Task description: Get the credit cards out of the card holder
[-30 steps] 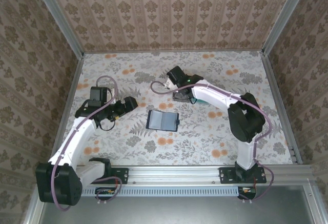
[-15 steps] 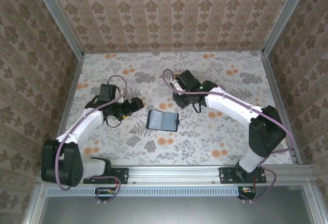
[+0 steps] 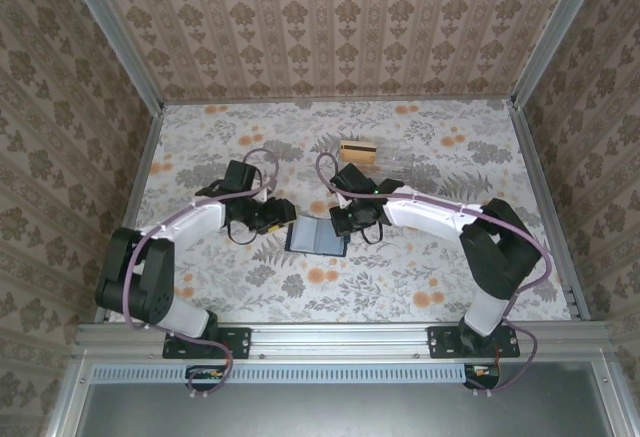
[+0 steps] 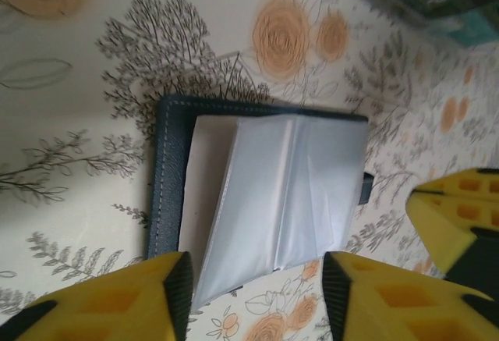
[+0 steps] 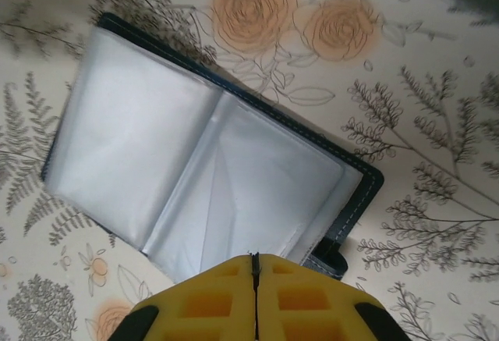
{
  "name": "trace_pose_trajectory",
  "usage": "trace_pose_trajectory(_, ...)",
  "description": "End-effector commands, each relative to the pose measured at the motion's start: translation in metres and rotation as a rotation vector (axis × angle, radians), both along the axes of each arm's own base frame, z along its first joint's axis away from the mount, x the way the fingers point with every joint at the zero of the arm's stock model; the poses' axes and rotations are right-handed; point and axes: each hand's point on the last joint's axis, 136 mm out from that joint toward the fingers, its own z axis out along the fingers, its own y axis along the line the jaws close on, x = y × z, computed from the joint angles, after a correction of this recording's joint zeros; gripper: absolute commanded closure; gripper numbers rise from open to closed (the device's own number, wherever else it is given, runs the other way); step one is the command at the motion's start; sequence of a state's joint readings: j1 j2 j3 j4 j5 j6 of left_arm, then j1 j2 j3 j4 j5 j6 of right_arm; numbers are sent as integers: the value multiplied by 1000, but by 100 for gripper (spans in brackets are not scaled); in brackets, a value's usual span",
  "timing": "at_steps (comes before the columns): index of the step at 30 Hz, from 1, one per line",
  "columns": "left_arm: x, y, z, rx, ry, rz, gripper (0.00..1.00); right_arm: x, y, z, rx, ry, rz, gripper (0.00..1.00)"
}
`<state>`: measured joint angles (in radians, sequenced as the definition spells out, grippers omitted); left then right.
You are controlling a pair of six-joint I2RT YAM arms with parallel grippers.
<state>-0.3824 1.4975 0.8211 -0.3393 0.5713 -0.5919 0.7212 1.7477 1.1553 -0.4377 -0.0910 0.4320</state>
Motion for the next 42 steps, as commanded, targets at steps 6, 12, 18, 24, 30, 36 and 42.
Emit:
trace_pose_trajectory(6,-3,-14,-18,13,35,-59,56,-7,4,-26,1,72,-38,92)
trace_pose_trajectory(12,-10,-27,-24,-10,58,-98,60,-10,2,-38,-17,96,-41,92)
trace_pose_trajectory(18,-17,-42,-17,-28,42,-137,64,-11,1,-44,-23,108,-42,92)
trace_pose_trajectory(24,-17,-43,-7,-22,15,-140,63,-11,0,-44,-25,109,-43,92)
trace_pose_trajectory(30,-16,-33,-7,18,9,-113,53,-6,-3,-28,-23,61,-49,88)
trace_pose_trajectory(36,4,5,11,98,-79,19,37,6,-24,12,-47,-96,-103,76)
trace_pose_trajectory(42,28,74,48,260,-248,243,15,21,-74,60,-144,-317,-235,74)
